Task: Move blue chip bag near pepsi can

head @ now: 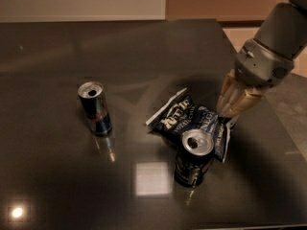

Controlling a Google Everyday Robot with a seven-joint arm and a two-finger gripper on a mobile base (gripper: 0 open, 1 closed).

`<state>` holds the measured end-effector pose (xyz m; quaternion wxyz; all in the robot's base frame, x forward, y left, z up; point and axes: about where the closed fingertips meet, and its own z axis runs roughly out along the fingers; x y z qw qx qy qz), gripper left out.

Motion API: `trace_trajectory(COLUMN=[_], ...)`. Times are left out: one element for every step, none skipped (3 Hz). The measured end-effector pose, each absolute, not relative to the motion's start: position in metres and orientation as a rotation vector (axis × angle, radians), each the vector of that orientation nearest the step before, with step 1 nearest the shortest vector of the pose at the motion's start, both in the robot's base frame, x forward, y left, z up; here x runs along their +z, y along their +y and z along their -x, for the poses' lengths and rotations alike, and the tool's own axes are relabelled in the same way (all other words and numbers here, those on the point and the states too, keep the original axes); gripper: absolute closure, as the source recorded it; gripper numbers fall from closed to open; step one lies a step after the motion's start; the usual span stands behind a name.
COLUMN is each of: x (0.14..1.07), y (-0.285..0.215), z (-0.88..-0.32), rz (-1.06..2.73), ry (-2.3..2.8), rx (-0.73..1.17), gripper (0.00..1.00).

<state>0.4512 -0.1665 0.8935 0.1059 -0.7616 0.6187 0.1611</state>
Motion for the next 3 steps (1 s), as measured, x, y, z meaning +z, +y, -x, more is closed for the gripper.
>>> trace_trajectory(x=[0.889,0.89,0.89], y=[-0.17,-0.167,-0.164], z=[-0.44,-0.447,-0.452], rz=[2.223,2.202,2.187], ry=[1.825,1.818,1.812], rx=[0.488,0.458,0.436], gripper=[0.36,0.12,0.0])
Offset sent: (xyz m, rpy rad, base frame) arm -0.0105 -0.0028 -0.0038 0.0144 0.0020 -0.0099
